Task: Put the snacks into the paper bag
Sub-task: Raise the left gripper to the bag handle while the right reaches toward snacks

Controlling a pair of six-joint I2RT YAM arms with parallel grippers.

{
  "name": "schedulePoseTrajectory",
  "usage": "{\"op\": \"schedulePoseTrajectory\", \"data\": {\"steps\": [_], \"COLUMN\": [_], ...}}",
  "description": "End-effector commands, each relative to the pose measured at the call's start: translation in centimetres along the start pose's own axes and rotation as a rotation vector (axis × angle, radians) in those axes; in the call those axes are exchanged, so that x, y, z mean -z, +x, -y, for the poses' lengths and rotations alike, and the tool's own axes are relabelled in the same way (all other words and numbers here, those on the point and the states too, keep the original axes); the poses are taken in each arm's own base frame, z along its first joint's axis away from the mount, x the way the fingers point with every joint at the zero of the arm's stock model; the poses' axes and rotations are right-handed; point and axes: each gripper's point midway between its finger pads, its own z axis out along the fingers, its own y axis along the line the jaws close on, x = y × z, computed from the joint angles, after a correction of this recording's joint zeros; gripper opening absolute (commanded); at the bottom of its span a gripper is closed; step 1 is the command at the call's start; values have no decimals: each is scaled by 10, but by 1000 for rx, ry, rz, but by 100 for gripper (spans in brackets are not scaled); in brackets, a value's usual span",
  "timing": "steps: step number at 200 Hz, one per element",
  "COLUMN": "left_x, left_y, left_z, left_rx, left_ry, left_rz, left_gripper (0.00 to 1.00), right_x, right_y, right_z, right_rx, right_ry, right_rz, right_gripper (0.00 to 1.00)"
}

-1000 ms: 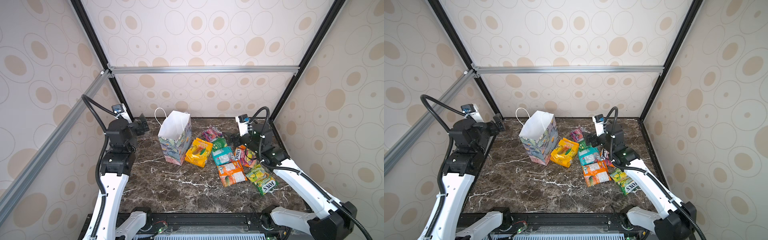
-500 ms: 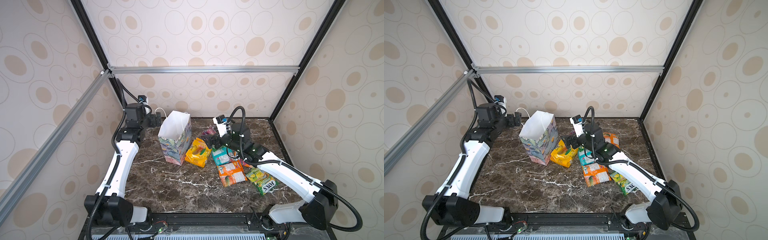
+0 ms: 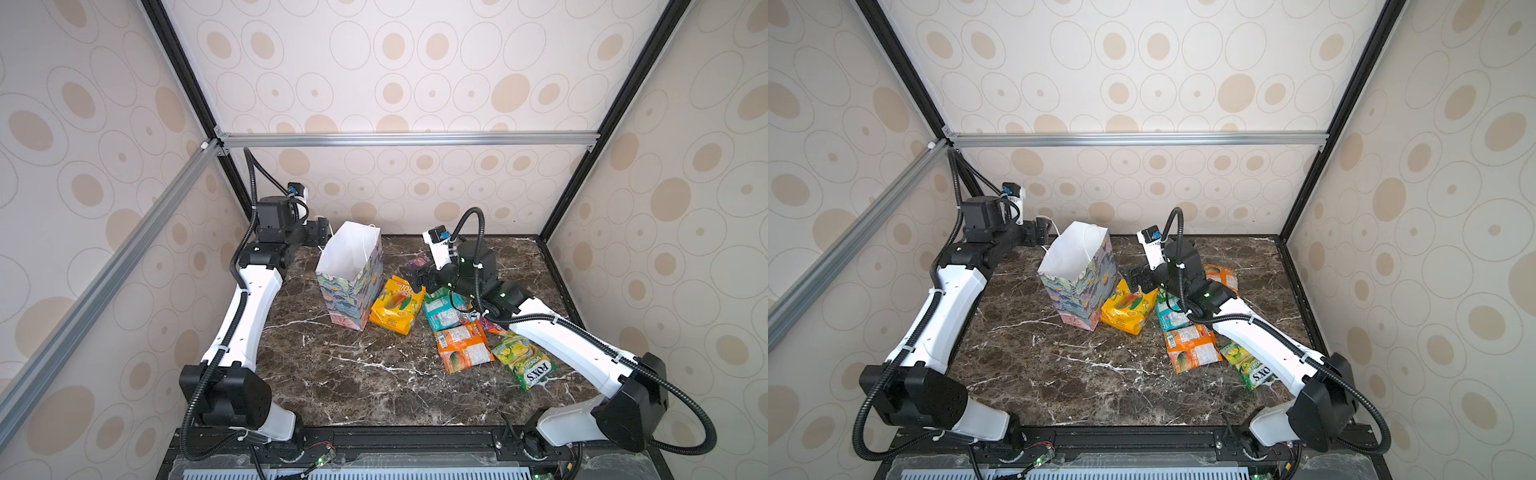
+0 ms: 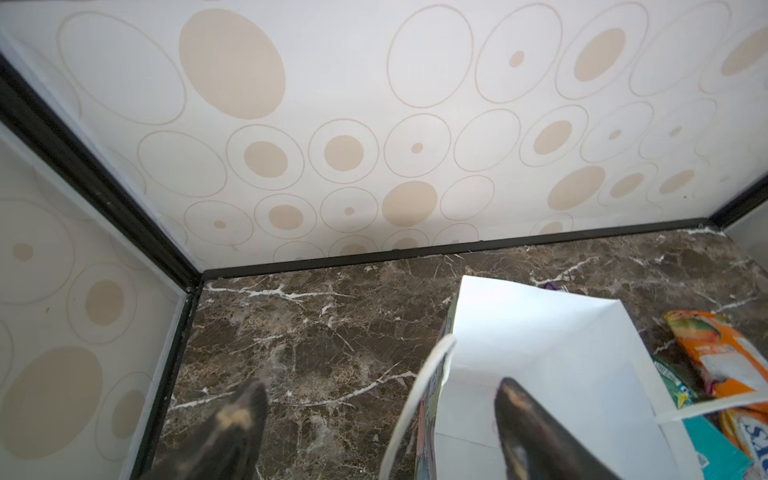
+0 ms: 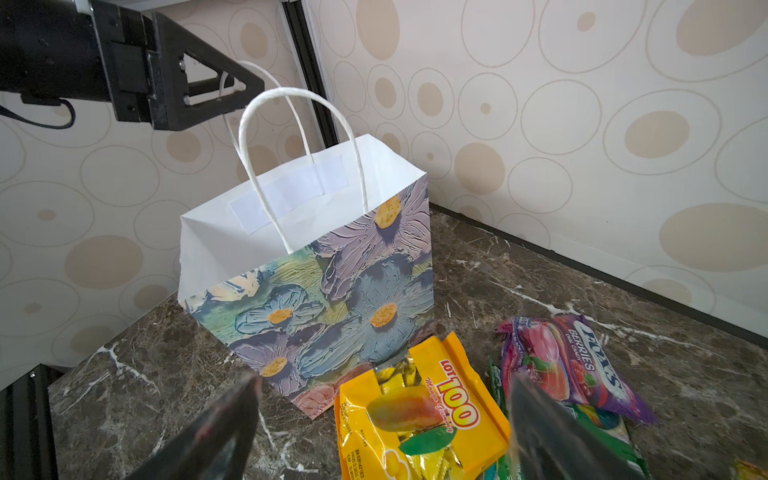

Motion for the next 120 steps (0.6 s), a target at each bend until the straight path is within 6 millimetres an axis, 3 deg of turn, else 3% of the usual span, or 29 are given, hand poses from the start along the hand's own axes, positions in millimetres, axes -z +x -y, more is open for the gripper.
{"op": "schedulePoseTrajectory", "data": {"steps": [1, 77, 120], "left_x": [5, -2, 4], "left_y": [-4, 13, 12], "left_z": [11, 21, 27], "left_rx": [-23, 0, 20], "left_ry": [68, 134, 167], "left_rz": [9, -27, -22], "left_gripper": [72, 15, 0], "right_x": [-2, -5, -9], "right_y": [-6, 0, 13], "right_z": [3, 10, 19], "right_rx": [-10, -26, -27], "right_ry": [25, 66, 112], "right_rz": [6, -23, -89], "right_gripper": [95, 95, 94]}}
